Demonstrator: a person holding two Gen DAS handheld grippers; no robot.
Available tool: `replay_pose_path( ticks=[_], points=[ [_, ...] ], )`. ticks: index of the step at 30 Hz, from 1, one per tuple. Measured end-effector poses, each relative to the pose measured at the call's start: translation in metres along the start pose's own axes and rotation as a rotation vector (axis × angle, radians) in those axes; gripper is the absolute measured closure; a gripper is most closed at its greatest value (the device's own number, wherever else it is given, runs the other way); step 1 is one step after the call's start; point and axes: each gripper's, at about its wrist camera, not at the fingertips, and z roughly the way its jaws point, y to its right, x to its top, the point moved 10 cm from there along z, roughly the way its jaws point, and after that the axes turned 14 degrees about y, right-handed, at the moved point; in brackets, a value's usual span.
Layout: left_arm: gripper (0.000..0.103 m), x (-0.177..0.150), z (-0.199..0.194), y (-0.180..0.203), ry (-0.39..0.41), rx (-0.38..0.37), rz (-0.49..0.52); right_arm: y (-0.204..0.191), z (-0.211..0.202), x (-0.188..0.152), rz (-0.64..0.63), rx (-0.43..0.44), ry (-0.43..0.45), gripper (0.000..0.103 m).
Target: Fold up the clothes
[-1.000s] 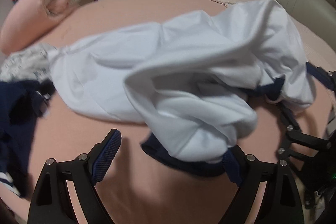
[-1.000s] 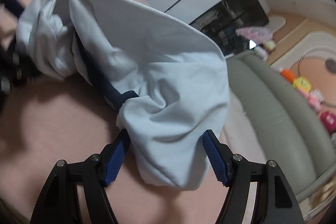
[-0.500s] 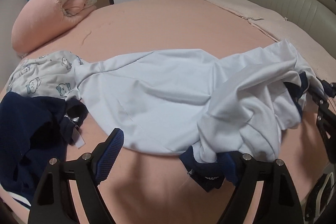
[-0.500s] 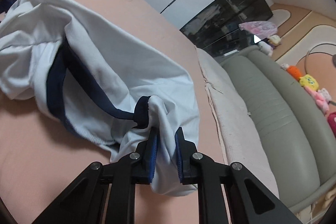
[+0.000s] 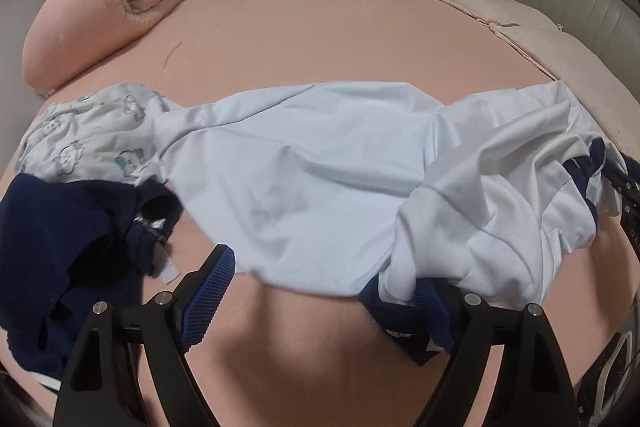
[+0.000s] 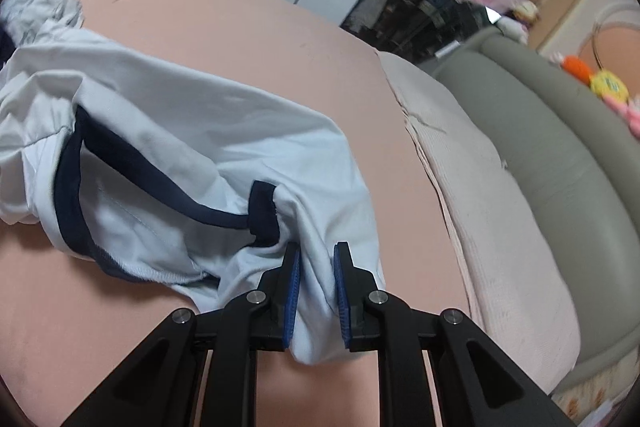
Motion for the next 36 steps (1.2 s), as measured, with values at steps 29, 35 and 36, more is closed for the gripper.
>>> replay_pose_path(
  ticks=[29, 35, 36],
  points=[
    [0.017, 0.045, -0.029, 0.081, 0.076, -0.115, 0.137, -0.005, -0.029, 0.017, 0.298, 0.126, 0.033, 0.055],
    [0.017, 0.042, -0.012, 0.108, 0.027, -0.178, 0.081, -0.007, -0.025, 0.012, 0.258, 0.113, 0.012, 0.055],
    [0.017, 0.042, -0.009, 0.112, 0.018, -0.194, 0.06, -0.007, -0.023, 0.012, 0.251, 0.101, 0.01, 0.055]
  ],
)
